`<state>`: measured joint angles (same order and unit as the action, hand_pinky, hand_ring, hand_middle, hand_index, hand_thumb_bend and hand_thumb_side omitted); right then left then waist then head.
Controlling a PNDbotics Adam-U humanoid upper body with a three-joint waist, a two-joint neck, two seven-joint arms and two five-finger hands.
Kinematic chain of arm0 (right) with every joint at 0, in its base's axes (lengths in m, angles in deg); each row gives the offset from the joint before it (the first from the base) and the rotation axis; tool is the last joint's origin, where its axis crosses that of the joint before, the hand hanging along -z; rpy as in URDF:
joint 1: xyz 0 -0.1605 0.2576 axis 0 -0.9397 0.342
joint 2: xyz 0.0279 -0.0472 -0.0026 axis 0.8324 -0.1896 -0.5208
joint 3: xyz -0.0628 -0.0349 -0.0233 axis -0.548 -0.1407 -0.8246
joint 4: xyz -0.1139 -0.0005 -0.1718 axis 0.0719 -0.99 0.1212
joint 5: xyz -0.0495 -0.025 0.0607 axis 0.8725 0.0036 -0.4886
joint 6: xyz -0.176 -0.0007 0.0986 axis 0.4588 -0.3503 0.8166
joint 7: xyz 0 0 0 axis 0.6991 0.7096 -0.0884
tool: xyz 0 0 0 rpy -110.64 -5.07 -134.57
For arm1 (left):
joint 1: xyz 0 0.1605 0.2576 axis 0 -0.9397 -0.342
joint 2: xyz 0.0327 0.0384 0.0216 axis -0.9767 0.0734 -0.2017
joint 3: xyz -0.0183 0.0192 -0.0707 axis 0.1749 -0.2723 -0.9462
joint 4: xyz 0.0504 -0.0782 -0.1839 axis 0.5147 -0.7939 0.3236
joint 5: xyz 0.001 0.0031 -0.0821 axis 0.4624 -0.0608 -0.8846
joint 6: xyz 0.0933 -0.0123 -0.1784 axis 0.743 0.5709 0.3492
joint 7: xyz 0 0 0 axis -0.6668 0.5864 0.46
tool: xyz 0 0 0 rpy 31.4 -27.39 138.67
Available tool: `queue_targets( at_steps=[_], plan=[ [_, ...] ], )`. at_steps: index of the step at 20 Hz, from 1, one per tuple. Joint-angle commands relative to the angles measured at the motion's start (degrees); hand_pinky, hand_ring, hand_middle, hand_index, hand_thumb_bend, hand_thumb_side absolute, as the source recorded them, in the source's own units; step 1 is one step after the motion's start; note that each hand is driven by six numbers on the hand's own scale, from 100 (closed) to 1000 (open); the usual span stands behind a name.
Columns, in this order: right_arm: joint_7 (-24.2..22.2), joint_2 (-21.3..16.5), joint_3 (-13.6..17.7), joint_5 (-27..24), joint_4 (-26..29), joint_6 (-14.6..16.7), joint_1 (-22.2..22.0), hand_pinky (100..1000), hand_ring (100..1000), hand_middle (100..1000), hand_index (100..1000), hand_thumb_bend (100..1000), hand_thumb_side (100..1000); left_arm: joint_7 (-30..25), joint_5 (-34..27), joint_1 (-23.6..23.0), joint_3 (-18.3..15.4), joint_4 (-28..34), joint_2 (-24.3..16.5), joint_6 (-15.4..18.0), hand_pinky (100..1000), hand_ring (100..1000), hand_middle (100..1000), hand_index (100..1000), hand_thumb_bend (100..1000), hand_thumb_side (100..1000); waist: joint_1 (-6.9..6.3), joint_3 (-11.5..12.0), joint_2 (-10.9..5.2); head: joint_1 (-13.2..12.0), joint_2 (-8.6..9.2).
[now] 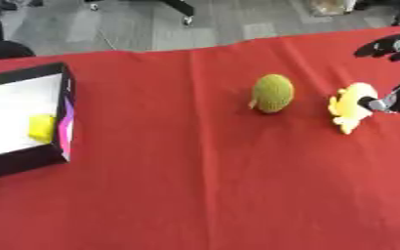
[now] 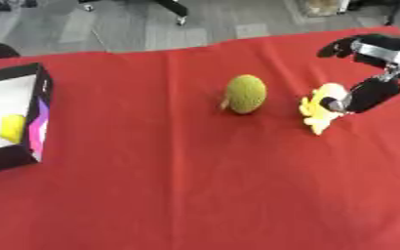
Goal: Pick up the objects with one hand, pass them to the other hand, and then place them into the box on the other side of the table.
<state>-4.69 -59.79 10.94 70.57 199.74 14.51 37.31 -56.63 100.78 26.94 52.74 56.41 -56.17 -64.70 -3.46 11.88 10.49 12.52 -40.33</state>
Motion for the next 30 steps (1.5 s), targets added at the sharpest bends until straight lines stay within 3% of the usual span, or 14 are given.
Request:
queue_targets(
  at_steps=[1, 12, 16, 24, 30],
  plan=[
    [0.8, -2.1, 1.2, 2.2, 0.5, -1.1, -0.1, 957, 953, 899, 904, 359, 100, 0.1, -0.3, 1.2, -0.6, 1.3, -2.5, -0.2, 824, 705, 653, 772, 100, 508, -0.31, 0.3, 0.26, 0.3, 1.44],
    [-0.1, -0.9, 1.5, 11.6, -0.6, -3.4, -3.4, 1000, 957, 918, 910, 373, 100, 0.4, -0.5, 1.1, -0.8, 2.0, -2.6, -0.4, 824, 709, 655, 771, 100, 495, -1.16, 1.6, 2.03, 0.9, 3.05],
    [-1.6, -0.5, 1.3, 14.5, -1.2, -3.4, -4.1, 1000, 957, 921, 912, 375, 100, 0.4, -0.5, 1.1, -0.7, 2.1, -2.4, -0.3, 824, 708, 655, 771, 100, 501, -1.25, 1.7, 2.16, 1.1, 2.74],
    [-2.8, 1.1, 1.2, 18.9, -2.5, -3.2, -5.8, 1000, 956, 924, 916, 376, 100, 0.4, -0.8, 1.0, -0.7, 2.5, -2.1, -0.4, 825, 708, 655, 771, 100, 506, -1.36, 2.5, 2.41, 3.3, 0.22],
    [-0.9, 1.8, 1.6, 19.5, -3.5, -2.9, -6.4, 1000, 956, 924, 916, 375, 100, 0.3, -0.8, 1.0, -0.6, 2.6, -1.8, -0.4, 826, 709, 655, 771, 100, 505, -1.59, 3.1, 2.78, 3.4, 0.88]
  ],
)
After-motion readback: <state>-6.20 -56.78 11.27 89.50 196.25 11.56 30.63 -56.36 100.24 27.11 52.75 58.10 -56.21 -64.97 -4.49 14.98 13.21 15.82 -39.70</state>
